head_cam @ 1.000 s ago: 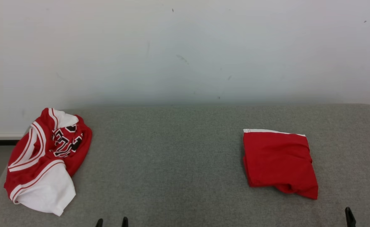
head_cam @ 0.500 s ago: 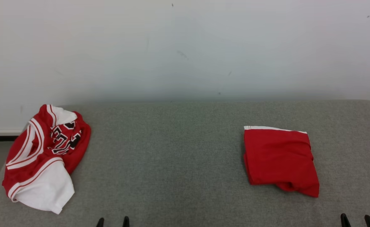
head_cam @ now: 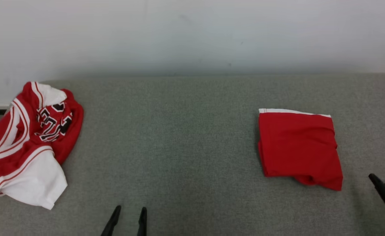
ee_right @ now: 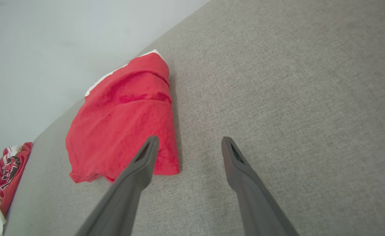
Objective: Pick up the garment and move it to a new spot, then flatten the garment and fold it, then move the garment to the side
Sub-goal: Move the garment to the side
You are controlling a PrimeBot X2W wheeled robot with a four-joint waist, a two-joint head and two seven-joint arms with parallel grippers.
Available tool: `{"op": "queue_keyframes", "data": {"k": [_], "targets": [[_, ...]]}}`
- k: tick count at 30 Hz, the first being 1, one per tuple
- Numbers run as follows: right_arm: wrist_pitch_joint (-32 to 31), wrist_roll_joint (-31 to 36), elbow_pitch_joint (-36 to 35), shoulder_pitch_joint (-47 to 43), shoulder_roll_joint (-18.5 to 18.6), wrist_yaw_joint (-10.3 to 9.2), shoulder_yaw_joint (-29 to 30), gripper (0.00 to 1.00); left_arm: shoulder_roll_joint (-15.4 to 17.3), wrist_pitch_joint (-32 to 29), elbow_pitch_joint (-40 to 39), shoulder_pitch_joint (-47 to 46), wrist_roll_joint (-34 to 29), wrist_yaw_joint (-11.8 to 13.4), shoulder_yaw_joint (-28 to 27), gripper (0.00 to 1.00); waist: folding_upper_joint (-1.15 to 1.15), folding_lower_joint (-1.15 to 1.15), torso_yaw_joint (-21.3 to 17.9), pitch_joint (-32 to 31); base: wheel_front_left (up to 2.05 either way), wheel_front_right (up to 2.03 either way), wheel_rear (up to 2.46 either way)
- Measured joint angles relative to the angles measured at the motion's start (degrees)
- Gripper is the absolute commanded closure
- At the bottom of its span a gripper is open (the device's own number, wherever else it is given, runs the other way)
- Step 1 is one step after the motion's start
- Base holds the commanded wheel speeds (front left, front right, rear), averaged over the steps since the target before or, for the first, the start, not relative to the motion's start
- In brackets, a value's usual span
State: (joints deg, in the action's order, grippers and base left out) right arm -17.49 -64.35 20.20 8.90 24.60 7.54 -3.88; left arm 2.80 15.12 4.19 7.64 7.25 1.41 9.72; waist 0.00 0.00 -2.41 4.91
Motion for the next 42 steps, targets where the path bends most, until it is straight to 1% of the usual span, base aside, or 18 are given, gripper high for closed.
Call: {"op": "queue_keyframes", "data": {"k": [3, 8, 11, 16, 22, 23, 24, 26, 28, 32, 35, 42], "targets": [[-3.2, -1.5, 3.4, 4.8, 1.2, 0.01, 0.6, 0.00, 0.0, 0.0, 1.1, -1.5, -1.3, -1.0, 0.4, 0.00, 0.00, 0.00, 0.6, 2.9, 0.00, 0.00, 0.00], [-4.8, -2.3, 8.3, 11.8, 0.7, 0.00, -0.4, 0.00, 0.2, 0.0, 2.6, -4.4, -3.4, -2.6, 1.6, 0.00, 0.00, 0.00, 2.2, 7.2, 0.00, 0.00, 0.00], [-5.7, -2.5, 10.0, 14.8, 0.1, 0.01, -1.6, 0.00, 0.2, 0.0, 3.1, -5.3, -4.0, -2.9, 1.9, 0.00, 0.00, 0.00, 3.5, 9.0, 0.00, 0.00, 0.00], [-6.7, -3.3, 12.3, 17.9, 0.4, 0.00, -3.2, 0.00, 0.2, 0.0, 3.4, -6.2, -4.4, -3.0, 2.1, 0.00, 0.00, 0.00, 5.6, 11.2, 0.00, 0.00, 0.00], [-7.4, -4.4, 12.7, 20.4, 0.7, 0.00, -5.1, 0.00, 0.2, 0.0, 3.5, -6.8, -4.6, -3.0, 2.5, 0.00, 0.00, 0.00, 7.3, 12.9, 0.00, 0.00, 0.00], [-7.5, -4.8, 12.6, 20.6, 0.8, 0.00, -5.3, 0.06, 0.2, 0.0, 3.5, -7.1, -4.6, -3.0, 2.5, 0.00, 0.00, 0.00, 7.5, 13.1, 0.00, 0.00, 0.00], [-7.5, -4.9, 12.6, 20.9, 0.8, 0.00, -5.6, 0.21, 0.2, 0.0, 3.5, -7.3, -4.6, -2.9, 2.6, 0.00, 0.00, 0.00, 7.7, 13.2, 0.00, 0.00, 0.00], [-7.3, -5.3, 12.3, 21.2, 0.9, 0.01, -6.5, 0.57, 0.2, 0.0, 3.6, -7.5, -4.6, -2.7, 2.7, 0.00, 0.00, 0.00, 7.9, 13.4, 0.00, 0.00, 0.00], [-7.0, -5.8, 11.9, 21.3, 0.8, 0.01, -7.1, 1.00, 0.1, 0.0, 3.6, -7.8, -4.2, -2.5, 2.9, 0.00, 0.00, 0.01, 8.0, 13.5, 0.00, 0.00, 0.00], [-6.3, -6.6, 10.9, 21.3, 1.0, 0.00, -8.5, 1.00, 0.1, 0.0, 3.6, -7.8, -3.6, -1.9, 3.3, 0.00, 0.00, 0.00, 7.6, 13.4, 0.00, 0.00, 0.00], [-5.8, -6.9, 10.0, 21.3, 1.6, 0.01, -9.5, 1.00, 0.1, 0.0, 3.2, -7.8, -3.2, -1.5, 3.3, 0.00, 0.00, 0.00, 6.6, 13.4, 0.00, 0.00, 0.00], [-4.6, -7.4, 9.7, 21.2, 4.0, 0.00, -10.6, 1.00, 0.0, 0.0, 1.8, -8.9, -3.2, -1.5, 3.5, 0.00, 0.00, 0.00, 2.2, 13.8, 0.00, 0.00, 0.00]]}}
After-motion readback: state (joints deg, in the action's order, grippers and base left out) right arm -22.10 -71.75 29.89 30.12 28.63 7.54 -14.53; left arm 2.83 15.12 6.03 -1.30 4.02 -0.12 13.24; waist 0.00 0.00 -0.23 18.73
